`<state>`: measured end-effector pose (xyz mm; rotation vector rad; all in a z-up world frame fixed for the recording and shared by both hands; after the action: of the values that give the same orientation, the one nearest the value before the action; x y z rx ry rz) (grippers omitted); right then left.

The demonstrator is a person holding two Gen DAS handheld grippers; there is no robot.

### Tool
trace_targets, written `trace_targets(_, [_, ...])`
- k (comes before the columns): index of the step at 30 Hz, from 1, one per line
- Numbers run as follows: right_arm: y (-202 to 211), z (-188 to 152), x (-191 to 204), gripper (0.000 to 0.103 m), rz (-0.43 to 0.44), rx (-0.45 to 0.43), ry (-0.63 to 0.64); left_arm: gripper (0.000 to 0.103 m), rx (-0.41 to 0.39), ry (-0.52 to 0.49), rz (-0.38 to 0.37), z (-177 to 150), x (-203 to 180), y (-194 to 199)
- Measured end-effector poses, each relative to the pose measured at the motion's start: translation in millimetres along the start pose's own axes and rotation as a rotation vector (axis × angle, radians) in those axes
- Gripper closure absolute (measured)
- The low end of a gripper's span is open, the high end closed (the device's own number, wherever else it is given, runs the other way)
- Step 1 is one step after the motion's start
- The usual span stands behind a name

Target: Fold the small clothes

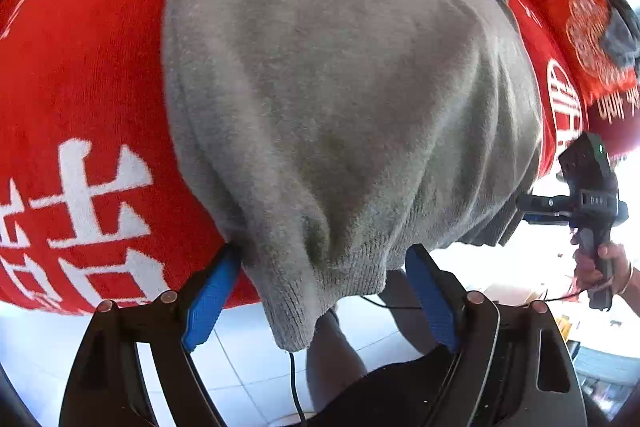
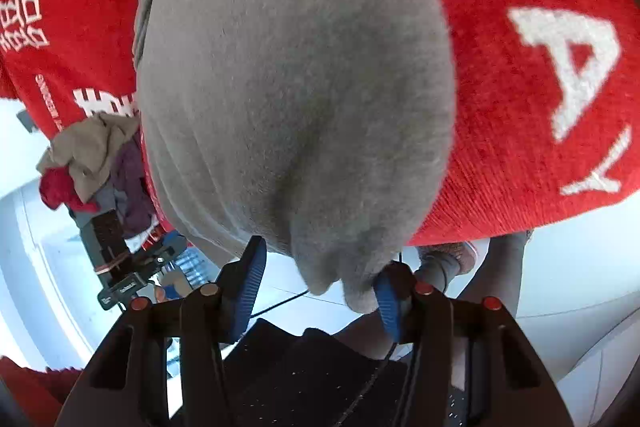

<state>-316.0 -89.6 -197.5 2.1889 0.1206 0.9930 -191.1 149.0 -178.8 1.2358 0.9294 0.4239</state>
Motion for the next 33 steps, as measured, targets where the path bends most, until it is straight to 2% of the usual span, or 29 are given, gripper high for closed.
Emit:
trace_targets(1, [-3, 0, 0, 0.047, 0.005, 0.01, 0.002, 0.018, 0.005, -0.003, 0.006, -1, 0, -4])
trace_targets(3, [-9, 1, -1, 0.054, 0.009, 0.011, -0.019, 0.02, 0.009, -0.004, 0.016, 1, -3, -8])
trace_targets(4, [-13, 0, -1, 0.077, 0.008, 0.013, -0.037, 0.026, 0.01, -0.012, 0.024, 2, -3, -6])
trace_targets(5, [-15, 0, 2, 0.088, 0.014, 0.01, -0.044, 0.057, 0.008, -0.022, 0.029, 4, -8, -6])
trace_targets(6, [-11, 0, 8, 0.088, 0.042, -0.004, -0.032, 0.088, 0.019, -0.021, 0.0, 6, -13, -5])
trace_targets(8, [1, -5, 28, 0.088, 0.133, -0.016, -0.004, 0.088, 0.014, 0.015, -0.078, 7, -15, 1])
trace_targets(13, [30, -11, 71, 0.088, 0.316, -0.052, 0.02, 0.088, -0.057, 0.076, -0.178, 24, -20, 29])
trace_targets(17, [66, -1, 105, 0.088, 0.474, -0.1, 0.028, 0.088, -0.139, 0.122, -0.208, 51, -22, 61])
trace_targets(20, [93, 13, 124, 0.088, 0.568, -0.133, 0.038, 0.088, -0.222, 0.148, -0.219, 86, -21, 91])
trace_targets(23, [116, 37, 152, 0.088, 0.633, -0.158, 0.058, 0.088, -0.301, 0.174, -0.212, 128, -12, 115])
trace_targets(26, [135, 72, 181, 0.088, 0.685, -0.176, 0.085, 0.088, -0.371, 0.163, -0.153, 180, 7, 136])
trace_targets(30, [151, 136, 218, 0.088, 0.692, -0.191, 0.1, 0.088, -0.435, 0.177, -0.095, 247, 34, 151])
trace_targets(33, [153, 181, 237, 0.088, 0.693, -0.193, 0.094, 0.088, -0.44, 0.171, -0.031, 296, 45, 138])
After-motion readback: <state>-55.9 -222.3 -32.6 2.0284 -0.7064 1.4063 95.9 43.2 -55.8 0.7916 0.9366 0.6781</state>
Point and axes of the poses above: each gripper's, at about its wrist camera, not at the fingertips, and y roughly against the way its jaws point, x to its left, z to its top, the point moved 8 cm from there along -y, roughly the way its jaws point, and after that the axes turned 8 degrees about -y, right-handed, at the moved point
